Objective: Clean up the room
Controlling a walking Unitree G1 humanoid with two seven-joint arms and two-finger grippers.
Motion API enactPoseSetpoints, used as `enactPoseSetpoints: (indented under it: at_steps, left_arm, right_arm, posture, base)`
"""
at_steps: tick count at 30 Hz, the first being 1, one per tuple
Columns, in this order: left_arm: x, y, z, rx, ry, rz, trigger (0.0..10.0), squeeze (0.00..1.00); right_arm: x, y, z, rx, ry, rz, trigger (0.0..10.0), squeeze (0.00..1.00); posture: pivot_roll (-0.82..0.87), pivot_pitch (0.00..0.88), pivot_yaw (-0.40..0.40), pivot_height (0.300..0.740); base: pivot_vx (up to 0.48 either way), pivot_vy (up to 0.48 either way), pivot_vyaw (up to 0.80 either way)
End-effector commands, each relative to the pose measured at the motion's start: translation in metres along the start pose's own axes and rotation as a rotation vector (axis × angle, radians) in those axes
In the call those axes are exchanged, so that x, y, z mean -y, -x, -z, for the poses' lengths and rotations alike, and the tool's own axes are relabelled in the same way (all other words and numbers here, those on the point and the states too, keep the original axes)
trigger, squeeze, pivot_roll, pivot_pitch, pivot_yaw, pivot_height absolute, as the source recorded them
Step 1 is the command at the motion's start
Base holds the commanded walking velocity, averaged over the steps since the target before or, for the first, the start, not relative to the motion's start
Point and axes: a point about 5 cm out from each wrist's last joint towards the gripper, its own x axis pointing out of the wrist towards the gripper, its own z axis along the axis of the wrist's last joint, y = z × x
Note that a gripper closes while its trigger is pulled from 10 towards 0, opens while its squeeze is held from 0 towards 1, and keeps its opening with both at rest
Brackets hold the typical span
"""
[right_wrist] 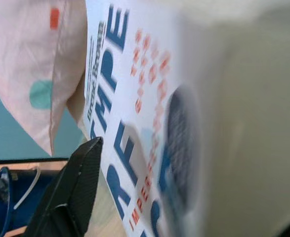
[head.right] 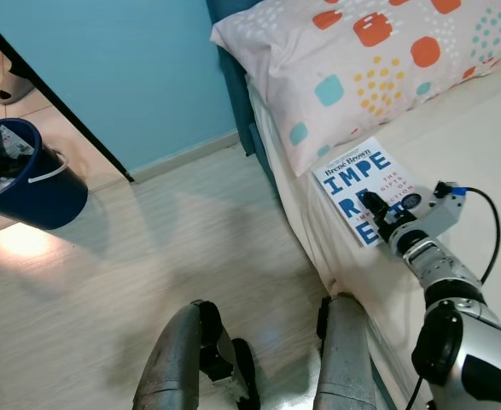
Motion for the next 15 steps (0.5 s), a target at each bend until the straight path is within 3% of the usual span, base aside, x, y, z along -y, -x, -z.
enactPoseSetpoints:
  at_steps: [1,6,7,13,15]
  left_arm:
    - [0.007,0.001,0.013,-0.061,0.03,0.005,10.0,0.0]
    - [0.011,-0.001,0.007,-0.054,0.04,0.014,10.0,0.0]
    - [0.015,-0.004,0.001,-0.049,0.047,0.019,10.0,0.0]
    - [0.029,-0.009,-0.013,-0.06,0.089,0.066,10.0,0.0]
    - [0.029,-0.009,-0.013,-0.06,0.089,0.066,10.0,0.0]
  right_arm:
    - [0.008,0.004,-0.001,-0.027,0.014,0.048,10.0,1.0]
    - [0.011,0.006,-0.004,-0.049,0.04,0.077,10.0,1.0]
    - [0.013,0.008,-0.003,-0.087,0.053,0.1,10.0,1.0]
    - [0.029,0.019,0.002,-0.236,0.099,0.212,10.0,1.0]
    - [0.029,0.019,0.002,-0.236,0.099,0.212,10.0,1.0]
  posture:
    - [0.03,0.338,0.087,0.6]
    - [0.03,0.331,0.085,0.6]
    - [-0.01,0.27,0.069,0.6]
    - [-0.04,0.198,0.054,0.6]
    - [-0.04,0.198,0.054,0.6]
  base:
    - [0.0,0.0,0.0]
    - [0.0,0.0,0.0]
    - [0.0,0.0,0.0]
    - [0.0,0.0,0.0]
    - [0.0,0.0,0.0]
